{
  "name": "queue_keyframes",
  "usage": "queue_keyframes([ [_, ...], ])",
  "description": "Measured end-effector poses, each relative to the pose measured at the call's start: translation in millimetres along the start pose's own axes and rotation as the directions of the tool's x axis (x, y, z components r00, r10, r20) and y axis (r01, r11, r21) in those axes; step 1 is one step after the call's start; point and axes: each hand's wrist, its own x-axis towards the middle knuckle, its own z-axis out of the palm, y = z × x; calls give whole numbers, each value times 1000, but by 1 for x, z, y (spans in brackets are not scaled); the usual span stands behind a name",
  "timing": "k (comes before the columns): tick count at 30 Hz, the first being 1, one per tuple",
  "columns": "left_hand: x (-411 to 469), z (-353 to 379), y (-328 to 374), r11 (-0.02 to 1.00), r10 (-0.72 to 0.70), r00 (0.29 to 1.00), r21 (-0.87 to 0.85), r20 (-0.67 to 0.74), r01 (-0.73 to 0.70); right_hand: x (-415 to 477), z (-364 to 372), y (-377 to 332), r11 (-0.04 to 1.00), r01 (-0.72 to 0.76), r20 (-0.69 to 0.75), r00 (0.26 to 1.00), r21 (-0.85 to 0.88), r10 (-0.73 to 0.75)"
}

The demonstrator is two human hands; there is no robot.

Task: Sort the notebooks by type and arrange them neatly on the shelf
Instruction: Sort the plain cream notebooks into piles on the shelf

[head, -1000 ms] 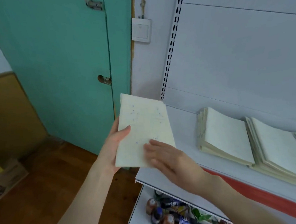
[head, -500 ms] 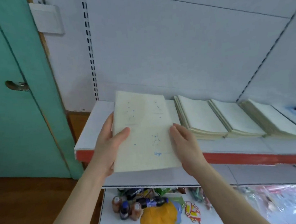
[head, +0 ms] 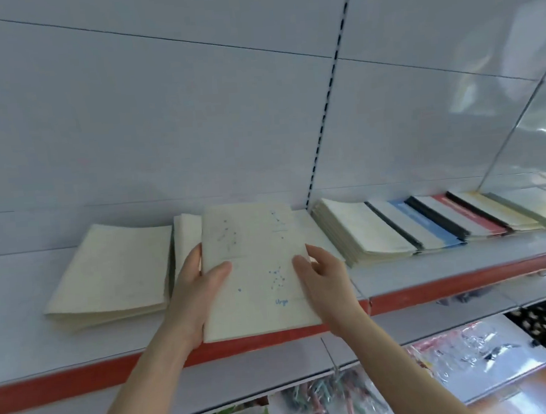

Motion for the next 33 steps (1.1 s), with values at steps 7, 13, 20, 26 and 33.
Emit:
queue_keyframes([
  [7,32,86,-18,982,68,991,185,-113,-46,61,-71,19,995,23,-41,999,-96,-27],
  [13,87,120,-19,939,162,982,323,-98,-123,126,-92,16,970,53,-52,996,-239,-67],
  [20,129,125,-59,614,25,995,784,99,-94,174,-74,61,828,-50,82,990,-558,114],
  [26,127,128,-69,408,68,987,899,145,-160,179,-70,74,732,-22,124,982,-681,145],
  [33,106,95,-41,95,312,918,953,246,-288,192,-62,41,575,313,297,947,-756,-124],
])
